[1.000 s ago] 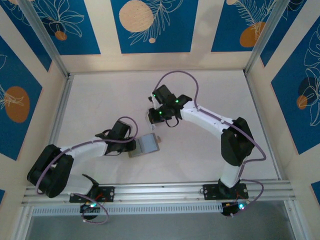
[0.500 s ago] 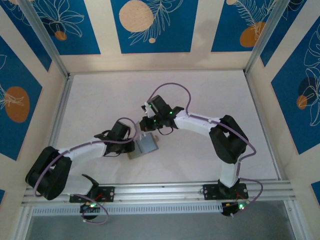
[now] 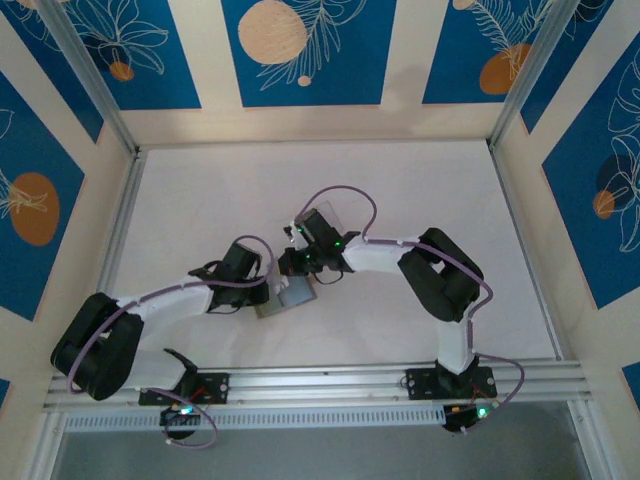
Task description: Put the credit cards into the card holder
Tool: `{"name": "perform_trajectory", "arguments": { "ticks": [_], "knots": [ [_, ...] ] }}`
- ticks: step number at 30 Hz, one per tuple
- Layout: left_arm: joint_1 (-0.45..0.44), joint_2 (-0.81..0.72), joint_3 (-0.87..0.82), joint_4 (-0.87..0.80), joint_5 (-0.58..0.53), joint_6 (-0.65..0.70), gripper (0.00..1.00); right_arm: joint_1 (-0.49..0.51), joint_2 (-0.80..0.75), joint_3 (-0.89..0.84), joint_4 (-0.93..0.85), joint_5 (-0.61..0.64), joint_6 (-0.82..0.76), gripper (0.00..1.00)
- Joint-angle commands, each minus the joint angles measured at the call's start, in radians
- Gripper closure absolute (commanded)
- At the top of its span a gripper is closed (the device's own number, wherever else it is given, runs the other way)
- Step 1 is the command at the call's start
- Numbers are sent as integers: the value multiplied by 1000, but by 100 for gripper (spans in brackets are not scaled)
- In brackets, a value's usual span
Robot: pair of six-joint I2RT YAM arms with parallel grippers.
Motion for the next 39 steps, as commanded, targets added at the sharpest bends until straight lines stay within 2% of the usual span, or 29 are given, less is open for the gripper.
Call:
{"name": "perform_trajectory", "arguments": {
  "ticks": [1,12,23,39],
  "knots": [
    [-9,8,-21,-60,-26,-14,88,13,1,-14,20,43,-1,100],
    [-10,18,-15,-56,-25,-14,88,29,13,-36,30,47,4,100],
    [-9,20,-16,-56,-35,-17,88,52,-52,-151,67,27,35,100],
    [-9,38,-6,-52,-35,-10,88,67,-13,-185,48,-33,27,100]
  ]
}}
